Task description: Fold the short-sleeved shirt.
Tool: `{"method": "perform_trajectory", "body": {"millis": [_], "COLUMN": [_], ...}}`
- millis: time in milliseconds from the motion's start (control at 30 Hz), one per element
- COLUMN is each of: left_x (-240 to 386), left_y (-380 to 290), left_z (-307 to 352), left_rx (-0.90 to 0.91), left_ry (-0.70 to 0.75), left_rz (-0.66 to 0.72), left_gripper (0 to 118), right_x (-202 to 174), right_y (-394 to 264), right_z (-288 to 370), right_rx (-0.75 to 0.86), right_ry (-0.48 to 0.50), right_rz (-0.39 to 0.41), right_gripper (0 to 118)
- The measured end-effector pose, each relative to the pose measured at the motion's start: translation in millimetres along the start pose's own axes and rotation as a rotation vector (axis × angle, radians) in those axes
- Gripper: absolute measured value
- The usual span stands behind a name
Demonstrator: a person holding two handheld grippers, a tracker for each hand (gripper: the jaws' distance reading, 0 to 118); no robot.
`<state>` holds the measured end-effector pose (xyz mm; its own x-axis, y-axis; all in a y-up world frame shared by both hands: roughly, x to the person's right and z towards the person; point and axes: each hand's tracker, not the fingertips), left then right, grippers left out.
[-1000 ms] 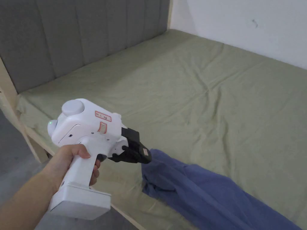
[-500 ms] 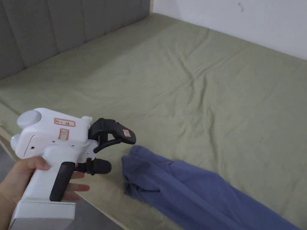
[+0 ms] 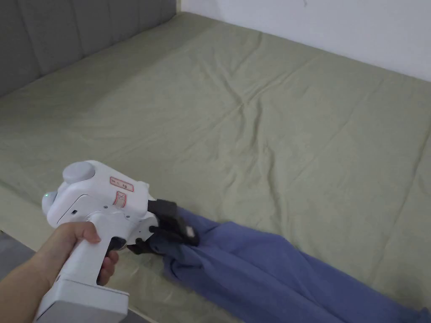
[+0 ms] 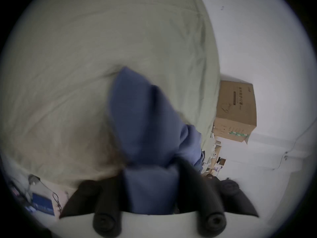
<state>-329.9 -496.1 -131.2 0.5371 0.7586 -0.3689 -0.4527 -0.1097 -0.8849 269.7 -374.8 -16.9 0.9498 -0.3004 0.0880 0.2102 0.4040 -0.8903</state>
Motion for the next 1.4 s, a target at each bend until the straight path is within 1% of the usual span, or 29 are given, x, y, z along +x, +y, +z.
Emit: {"method": "perform_trajectory", "body": {"millis": [33,67,133,167,267,333,433,567,667,767,833,933,967,1000,1033,1067,1100,1133,1167,1200,1233,1300,1333,1367,1400], "left_x": [-7,-11,-4,6,43,81,139,204,241,253,249,237,229,226,227,230,231,236,246,252,257,265,273,275,273], "left_y": [0,-1,-7,-11,-17,-24,-40,-62,-85,-104,-114,-121,-120,-115,-112,-116,-113,-114,-115,-113,-110,-106,-112,-115,-112], "left_z": [-2,-1,-3,0,5,8,-5,-57,-123,-180,-217,-245,-248,-244,-240,-233,-225,-218,-197,-185,-171,-150,-128,-123,-114], "left_rx": [-0.027,-0.016,0.009,0.026,0.033,0.038,0.013,-0.093,-0.199,-0.289,-0.303,-0.34,-0.348,-0.355,-0.322,-0.314,-0.314,-0.337,-0.254,-0.223,-0.177,-0.071,0.0,0.014,0.102], "left_ry": [-0.03,-0.045,-0.033,-0.005,0.068,0.133,0.167,0.146,0.191,0.251,0.285,0.415,0.451,0.481,0.389,0.225,0.179,0.053,0.008,-0.042,-0.062,-0.077,-0.052,-0.008,0.106], "left_rz": [0.085,0.121,0.1,0.083,-0.051,-0.156,-0.286,-0.408,-0.506,-0.535,-0.536,-0.572,-0.584,-0.593,-0.553,-0.479,-0.457,-0.395,-0.445,-0.468,-0.531,-0.592,-0.639,-0.652,-0.694], "left_gripper": [11,11,11,11,11,11,11,11,11,11,11,11,19,32,56,97,117,117,112,114,116,118,118,118,116], "right_x": [0,2,6,8,18,25,35,52,68,84,95,107,111,113,115,116,124,129,129,128,123,120,118,112,109], "right_y": [-2,-4,-9,-13,-24,-35,-54,-80,-99,-111,-118,-124,-124,-124,-123,-121,-122,-119,-116,-113,-110,-104,-102,-99,-96], "right_z": [0,0,2,4,16,27,44,67,85,99,107,113,113,114,113,112,110,107,105,104,101,98,96,95,93], "right_rx": [0.002,0.003,0.01,0.017,0.05,0.088,0.133,0.182,0.204,0.227,0.237,0.236,0.236,0.237,0.237,0.237,0.236,0.236,0.238,0.24,0.245,0.252,0.254,0.256,0.258], "right_ry": [0.004,0.008,0.013,0.017,0.031,0.045,0.063,0.068,0.057,-0.002,-0.03,-0.054,-0.058,-0.061,-0.063,-0.061,-0.052,-0.047,-0.037,-0.028,-0.019,-0.001,0.009,0.015,0.023], "right_rz": [-0.004,-0.009,-0.021,-0.032,-0.078,-0.12,-0.18,-0.24,-0.28,-0.312,-0.333,-0.365,-0.375,-0.377,-0.379,-0.38,-0.38,-0.377,-0.368,-0.359,-0.347,-0.329,-0.32,-0.314,-0.308], "right_gripper": [1,1,1,1,1,1,1,1,1,1,1,1,1,1,1,1,1,1,1,1,1,1,1,1,1]}}
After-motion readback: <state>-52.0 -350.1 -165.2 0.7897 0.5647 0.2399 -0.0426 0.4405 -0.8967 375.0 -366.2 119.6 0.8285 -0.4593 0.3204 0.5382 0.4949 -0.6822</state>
